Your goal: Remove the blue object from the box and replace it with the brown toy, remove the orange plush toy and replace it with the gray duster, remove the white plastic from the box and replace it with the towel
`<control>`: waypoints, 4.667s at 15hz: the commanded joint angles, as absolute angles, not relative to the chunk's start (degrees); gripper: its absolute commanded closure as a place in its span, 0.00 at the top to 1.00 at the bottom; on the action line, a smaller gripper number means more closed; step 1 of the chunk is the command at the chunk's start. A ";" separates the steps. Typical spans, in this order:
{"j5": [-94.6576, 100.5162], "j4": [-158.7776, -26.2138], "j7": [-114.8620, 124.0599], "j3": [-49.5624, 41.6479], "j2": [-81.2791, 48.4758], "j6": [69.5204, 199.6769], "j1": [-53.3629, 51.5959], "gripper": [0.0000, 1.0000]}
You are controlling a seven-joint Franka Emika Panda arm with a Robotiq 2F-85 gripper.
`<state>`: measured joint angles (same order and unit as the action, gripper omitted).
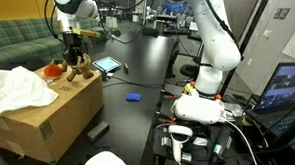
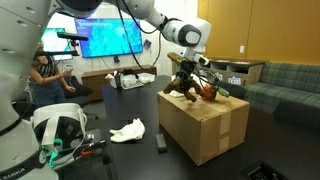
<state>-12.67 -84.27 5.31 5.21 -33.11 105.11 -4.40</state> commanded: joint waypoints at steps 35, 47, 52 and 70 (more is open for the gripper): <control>-7.91 -89.68 44.53 -3.00 -35.40 129.69 -11.17 0.72; 1.48 -94.83 29.14 -1.81 -23.16 124.31 -9.29 0.99; 6.52 -90.58 16.31 -1.40 -24.98 120.42 -8.58 1.00; 9.35 -70.97 -15.72 2.87 -37.98 115.88 -4.75 1.00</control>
<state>10.29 -78.83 -16.00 1.89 -33.74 119.83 -4.56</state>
